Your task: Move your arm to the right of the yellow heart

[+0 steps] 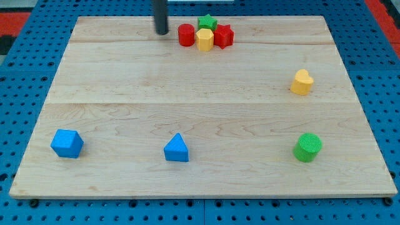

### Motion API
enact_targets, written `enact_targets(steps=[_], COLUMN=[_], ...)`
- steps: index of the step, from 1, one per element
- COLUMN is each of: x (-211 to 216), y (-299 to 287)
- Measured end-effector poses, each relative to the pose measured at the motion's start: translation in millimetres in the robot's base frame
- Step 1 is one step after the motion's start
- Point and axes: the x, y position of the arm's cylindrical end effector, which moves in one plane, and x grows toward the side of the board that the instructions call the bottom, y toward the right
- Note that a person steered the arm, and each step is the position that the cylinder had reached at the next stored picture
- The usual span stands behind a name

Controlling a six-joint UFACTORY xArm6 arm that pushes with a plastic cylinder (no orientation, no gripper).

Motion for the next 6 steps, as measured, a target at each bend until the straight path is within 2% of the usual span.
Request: enact_targets(steps=[1,2,3,4,5,6], x=[58,75,75,91,143,166], y=[18,118,251,336,370,362])
